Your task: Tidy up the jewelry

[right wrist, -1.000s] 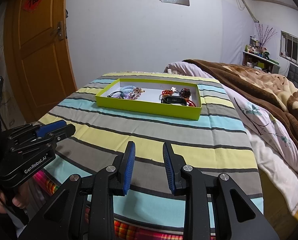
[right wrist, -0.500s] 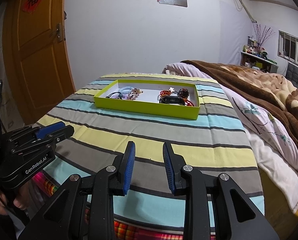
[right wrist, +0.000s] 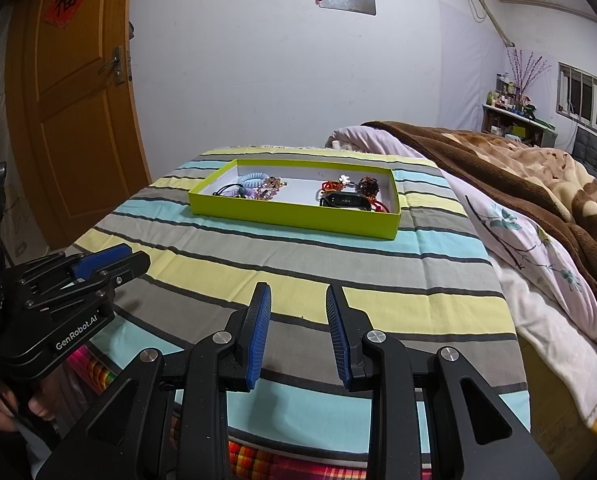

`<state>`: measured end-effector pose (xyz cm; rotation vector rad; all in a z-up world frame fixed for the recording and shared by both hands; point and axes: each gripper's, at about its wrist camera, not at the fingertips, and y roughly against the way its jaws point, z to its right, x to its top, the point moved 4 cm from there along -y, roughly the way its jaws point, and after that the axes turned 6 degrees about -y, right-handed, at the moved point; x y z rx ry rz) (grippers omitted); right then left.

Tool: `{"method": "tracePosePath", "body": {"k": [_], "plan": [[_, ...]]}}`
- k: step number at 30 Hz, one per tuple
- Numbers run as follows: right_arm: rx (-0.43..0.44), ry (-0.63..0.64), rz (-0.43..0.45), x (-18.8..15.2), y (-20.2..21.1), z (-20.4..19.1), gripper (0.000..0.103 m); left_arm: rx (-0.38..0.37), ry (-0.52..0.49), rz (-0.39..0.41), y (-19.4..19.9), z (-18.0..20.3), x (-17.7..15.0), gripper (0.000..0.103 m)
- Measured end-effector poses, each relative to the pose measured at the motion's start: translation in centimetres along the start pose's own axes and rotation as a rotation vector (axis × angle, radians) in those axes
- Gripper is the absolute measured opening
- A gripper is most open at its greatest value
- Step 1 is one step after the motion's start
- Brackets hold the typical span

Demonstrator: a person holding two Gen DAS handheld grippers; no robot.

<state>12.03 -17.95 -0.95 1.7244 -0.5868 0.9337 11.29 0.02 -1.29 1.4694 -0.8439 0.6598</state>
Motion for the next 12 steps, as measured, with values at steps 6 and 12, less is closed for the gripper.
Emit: {"method": "tracePosePath", "body": {"k": [6,12], "plan": [[0.0,0.0,0.0,0.01,-0.01,-0.03,0.029,0.0,0.003,0.006,0.02,0.02,-0.03,0.021],[0.0,0.001,0.0,0.0,-0.01,-0.03,0.029,0.006,0.008,0.009,-0.03,-0.11,-0.07,0.021]]}}
